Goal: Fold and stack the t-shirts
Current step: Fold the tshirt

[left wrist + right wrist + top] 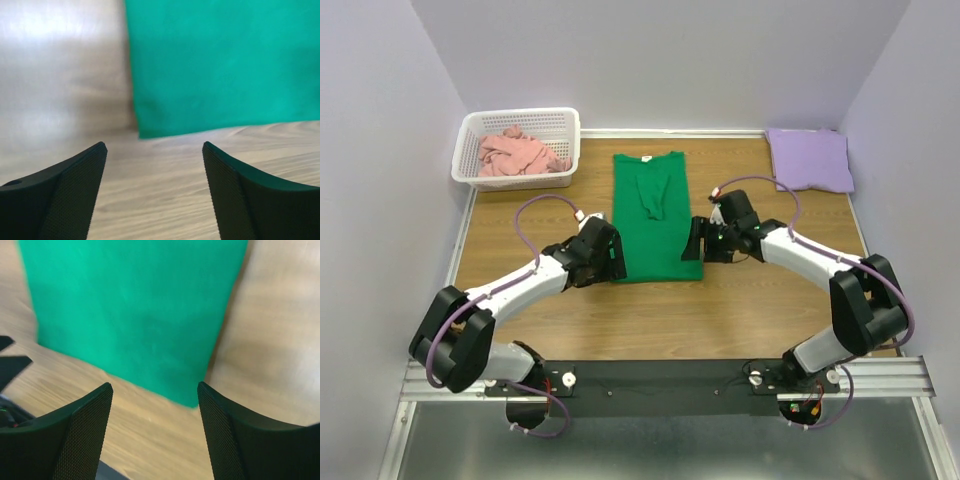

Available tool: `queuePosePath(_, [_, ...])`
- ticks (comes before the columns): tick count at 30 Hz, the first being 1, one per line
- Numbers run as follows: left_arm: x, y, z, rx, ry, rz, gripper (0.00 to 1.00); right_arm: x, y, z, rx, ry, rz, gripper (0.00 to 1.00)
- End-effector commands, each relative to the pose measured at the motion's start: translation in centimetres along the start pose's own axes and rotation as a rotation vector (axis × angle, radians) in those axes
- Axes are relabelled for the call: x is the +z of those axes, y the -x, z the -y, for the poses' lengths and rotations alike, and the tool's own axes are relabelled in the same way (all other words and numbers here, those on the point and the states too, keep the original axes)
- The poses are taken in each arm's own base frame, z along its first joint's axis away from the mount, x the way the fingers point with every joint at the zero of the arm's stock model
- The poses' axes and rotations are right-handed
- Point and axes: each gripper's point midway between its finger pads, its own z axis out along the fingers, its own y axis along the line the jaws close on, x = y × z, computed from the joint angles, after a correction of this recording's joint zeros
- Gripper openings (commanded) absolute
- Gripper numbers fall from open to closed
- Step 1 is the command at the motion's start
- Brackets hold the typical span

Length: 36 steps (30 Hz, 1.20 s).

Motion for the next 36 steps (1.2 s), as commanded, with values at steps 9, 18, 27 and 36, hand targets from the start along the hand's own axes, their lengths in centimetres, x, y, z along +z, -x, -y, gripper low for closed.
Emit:
queuePosePath(9, [2.1, -0.1, -1.4, -0.009, 0.112, 0.015, 0.68, -0.4, -3.6, 2.7, 0.04, -0.244, -0.02, 0.68])
queuePosePath(18, [3.6, -1.4, -2.0, 0.041, 0.141, -0.036, 0.65, 0.6, -4.1, 2.6, 0.028, -0.289, -0.039, 0.67])
queuePosePath(27, [4.8, -4.0, -2.0, 0.101, 0.171, -0.102, 0.53, 1.8, -4.4, 2.9, 0.035, -0.354, -0.046, 0.66])
queuePosePath(36, [5.2, -5.3, -2.3, 0.135, 0.183, -0.14, 0.45, 3.0, -6.3, 4.3, 0.026, -0.47, -0.11, 0.62])
